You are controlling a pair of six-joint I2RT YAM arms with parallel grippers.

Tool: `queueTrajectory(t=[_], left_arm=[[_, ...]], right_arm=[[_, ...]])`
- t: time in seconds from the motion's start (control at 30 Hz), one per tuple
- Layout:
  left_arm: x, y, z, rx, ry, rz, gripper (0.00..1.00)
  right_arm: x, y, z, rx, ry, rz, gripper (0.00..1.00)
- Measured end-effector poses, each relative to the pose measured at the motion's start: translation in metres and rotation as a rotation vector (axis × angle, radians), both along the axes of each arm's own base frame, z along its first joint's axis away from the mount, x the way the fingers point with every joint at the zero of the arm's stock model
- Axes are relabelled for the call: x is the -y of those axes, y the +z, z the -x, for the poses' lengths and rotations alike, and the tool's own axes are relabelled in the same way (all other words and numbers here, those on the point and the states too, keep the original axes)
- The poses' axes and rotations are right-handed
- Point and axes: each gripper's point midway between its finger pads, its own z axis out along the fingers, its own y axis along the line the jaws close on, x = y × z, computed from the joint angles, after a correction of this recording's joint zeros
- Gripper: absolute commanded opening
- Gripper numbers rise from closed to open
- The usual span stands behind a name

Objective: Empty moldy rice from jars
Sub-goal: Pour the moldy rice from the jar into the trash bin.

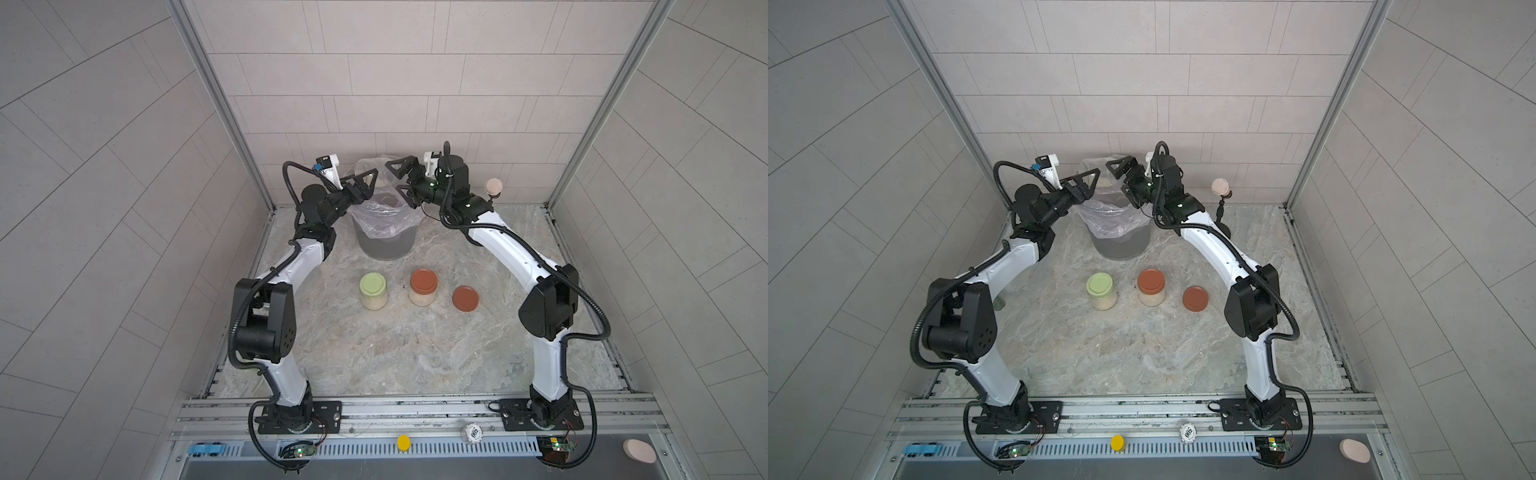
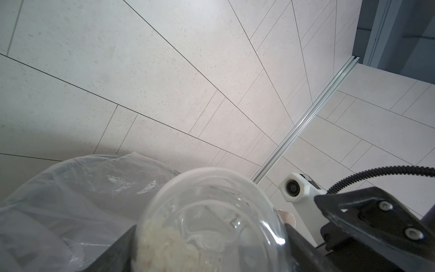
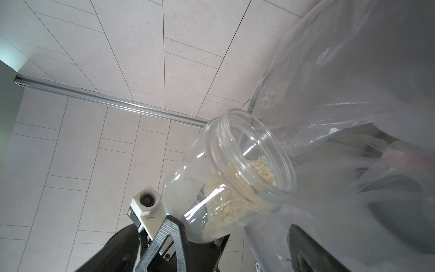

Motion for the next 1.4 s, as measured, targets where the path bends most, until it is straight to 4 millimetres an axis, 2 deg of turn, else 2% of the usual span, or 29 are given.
queueTrajectory(t=[0.13, 0.37, 0.53, 0.9, 1.17, 1.4], left_arm=[[0.001, 0.001, -0.002, -0.011, 0.003, -0.023, 0.00], [0.007, 0.015, -0.004, -0.002, 0.000, -0.058, 0.00], [0.013, 0.011, -0.005, -0.041, -0.005, -0.104, 0.00], [0.033, 0.009, -0.002, -0.117, -0.008, -0.260, 0.00], [0.031, -0.013, -0.007, -0.201, 0.008, -0.346, 0.00], [0.031, -0.021, -0.020, -0.242, 0.017, -0.403, 0.00]], right_arm=[[0.012, 0.009, 0.009, 0.024, -0.028, 0.038, 0.99], [0.036, 0.040, 0.023, 0.110, -0.080, 0.080, 0.99], [0.054, 0.047, 0.029, 0.143, -0.122, 0.136, 0.99], [0.088, 0.032, 0.047, 0.151, -0.175, 0.263, 1.00], [0.117, 0.012, 0.061, 0.139, -0.213, 0.305, 1.00], [0.124, -0.007, 0.068, 0.123, -0.215, 0.341, 1.00]])
